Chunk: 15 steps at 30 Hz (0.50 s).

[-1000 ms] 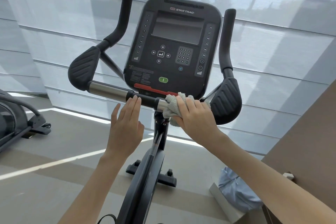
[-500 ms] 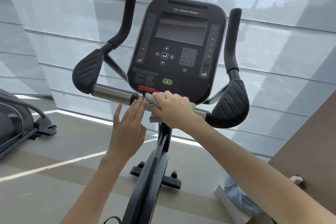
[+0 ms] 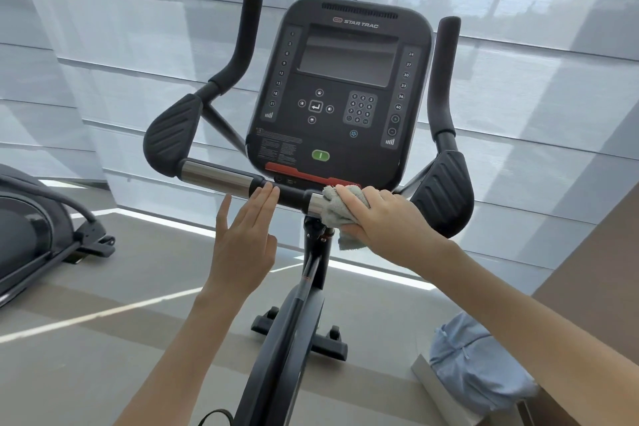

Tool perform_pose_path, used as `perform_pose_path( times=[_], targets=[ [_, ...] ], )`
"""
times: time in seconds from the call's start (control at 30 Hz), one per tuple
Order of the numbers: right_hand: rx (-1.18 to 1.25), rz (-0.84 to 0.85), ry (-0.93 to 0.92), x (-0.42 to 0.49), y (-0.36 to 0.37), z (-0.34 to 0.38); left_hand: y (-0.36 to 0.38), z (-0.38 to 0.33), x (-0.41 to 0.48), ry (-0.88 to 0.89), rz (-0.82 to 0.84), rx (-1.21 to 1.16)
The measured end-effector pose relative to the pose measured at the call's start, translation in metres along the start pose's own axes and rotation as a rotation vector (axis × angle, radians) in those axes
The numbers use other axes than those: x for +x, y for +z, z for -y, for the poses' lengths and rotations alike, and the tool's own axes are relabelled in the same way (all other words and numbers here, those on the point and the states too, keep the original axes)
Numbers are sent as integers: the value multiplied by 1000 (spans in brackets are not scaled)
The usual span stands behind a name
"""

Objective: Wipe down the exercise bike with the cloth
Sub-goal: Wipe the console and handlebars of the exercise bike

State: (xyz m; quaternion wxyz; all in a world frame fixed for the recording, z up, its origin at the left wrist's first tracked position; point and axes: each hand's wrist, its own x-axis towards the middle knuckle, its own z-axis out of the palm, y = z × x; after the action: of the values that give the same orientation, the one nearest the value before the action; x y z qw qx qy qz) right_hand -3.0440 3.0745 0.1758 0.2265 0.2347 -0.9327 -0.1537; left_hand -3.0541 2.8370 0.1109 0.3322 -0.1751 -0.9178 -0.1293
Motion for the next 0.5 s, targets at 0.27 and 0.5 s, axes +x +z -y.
perform_pose_path(
  times=[0.27,0.5],
  targets=[
    [-271,-195,7,29,11,36,-6,-5,-2,15,8,8],
    [-191,-99,14,83,13,77,-11,6,-25,-70,-51,-22]
  ],
)
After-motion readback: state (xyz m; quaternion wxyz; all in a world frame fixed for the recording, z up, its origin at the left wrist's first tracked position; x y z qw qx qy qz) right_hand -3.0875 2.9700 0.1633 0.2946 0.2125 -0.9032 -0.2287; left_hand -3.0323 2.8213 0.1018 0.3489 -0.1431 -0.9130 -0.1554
